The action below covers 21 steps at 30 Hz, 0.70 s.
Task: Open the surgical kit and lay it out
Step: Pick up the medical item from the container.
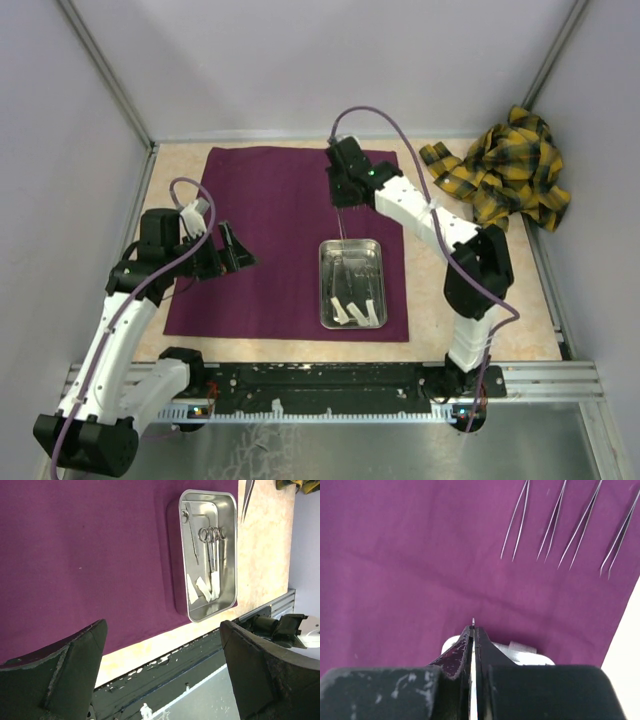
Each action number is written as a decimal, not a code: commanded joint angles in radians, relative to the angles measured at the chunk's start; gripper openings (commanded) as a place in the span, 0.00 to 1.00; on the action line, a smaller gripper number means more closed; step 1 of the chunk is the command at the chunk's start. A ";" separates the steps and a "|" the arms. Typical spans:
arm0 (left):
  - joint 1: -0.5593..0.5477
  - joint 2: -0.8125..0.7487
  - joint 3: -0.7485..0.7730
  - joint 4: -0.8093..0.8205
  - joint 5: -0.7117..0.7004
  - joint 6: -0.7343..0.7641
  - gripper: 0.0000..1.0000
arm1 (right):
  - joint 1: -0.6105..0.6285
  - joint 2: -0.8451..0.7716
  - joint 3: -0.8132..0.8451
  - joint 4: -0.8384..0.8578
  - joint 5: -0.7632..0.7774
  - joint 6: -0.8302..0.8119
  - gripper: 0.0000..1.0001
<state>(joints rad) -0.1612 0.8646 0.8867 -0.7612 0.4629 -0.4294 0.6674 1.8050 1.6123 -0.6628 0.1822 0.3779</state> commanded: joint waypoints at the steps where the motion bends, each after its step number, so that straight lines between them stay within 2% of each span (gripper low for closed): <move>1: 0.003 -0.023 -0.015 0.032 0.024 0.001 1.00 | -0.054 0.121 0.207 -0.026 -0.005 0.006 0.00; 12: 0.003 -0.019 -0.045 0.064 0.074 -0.007 1.00 | -0.093 0.523 0.770 -0.151 0.019 0.064 0.00; 14: 0.003 -0.019 -0.049 0.065 0.082 -0.008 1.00 | -0.097 0.562 0.816 -0.139 0.023 0.082 0.00; 21: 0.003 -0.008 -0.062 0.075 0.098 -0.009 1.00 | -0.118 0.631 0.809 -0.041 0.022 0.131 0.00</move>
<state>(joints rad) -0.1612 0.8532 0.8410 -0.7174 0.5297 -0.4385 0.5701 2.4077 2.3661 -0.7731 0.1902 0.4740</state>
